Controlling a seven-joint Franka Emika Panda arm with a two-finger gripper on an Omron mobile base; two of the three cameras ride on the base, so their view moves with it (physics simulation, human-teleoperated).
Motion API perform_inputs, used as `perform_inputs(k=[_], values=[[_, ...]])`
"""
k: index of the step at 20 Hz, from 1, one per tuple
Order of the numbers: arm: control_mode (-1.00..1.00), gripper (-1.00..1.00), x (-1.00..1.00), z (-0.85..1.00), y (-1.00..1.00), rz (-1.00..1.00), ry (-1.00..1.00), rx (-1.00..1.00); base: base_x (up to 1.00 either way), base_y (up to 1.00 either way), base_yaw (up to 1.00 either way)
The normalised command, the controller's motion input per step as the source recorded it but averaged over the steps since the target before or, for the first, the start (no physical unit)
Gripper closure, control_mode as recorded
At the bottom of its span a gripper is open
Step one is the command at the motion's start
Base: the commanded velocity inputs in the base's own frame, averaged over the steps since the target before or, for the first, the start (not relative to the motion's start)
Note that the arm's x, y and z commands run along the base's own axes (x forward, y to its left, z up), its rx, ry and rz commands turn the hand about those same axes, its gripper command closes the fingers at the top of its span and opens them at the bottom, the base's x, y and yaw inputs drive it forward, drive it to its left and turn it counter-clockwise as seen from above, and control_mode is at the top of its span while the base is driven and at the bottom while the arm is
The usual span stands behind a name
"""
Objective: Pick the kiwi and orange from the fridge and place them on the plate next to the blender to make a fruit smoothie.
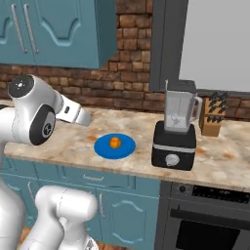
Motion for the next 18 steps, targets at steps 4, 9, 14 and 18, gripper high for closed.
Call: perform_inputs(k=[4, 9, 14, 18], values=[[1.0, 1.0, 0.0, 0.0, 0.0, 0.0, 0.0, 0.0, 0.24, 0.2, -0.41], [1.0, 1.0, 0.0, 0.0, 0.0, 0.0, 0.0, 0.0, 0.45, 0.0, -0.11], [1.0, 1.0, 0.0, 0.0, 0.0, 0.0, 0.0, 0.0, 0.66, 0.0, -0.05], [-1.0, 1.0, 0.25, -0.07, 0.0, 0.0, 0.28, 0.02, 0.07, 0.0, 0.0]])
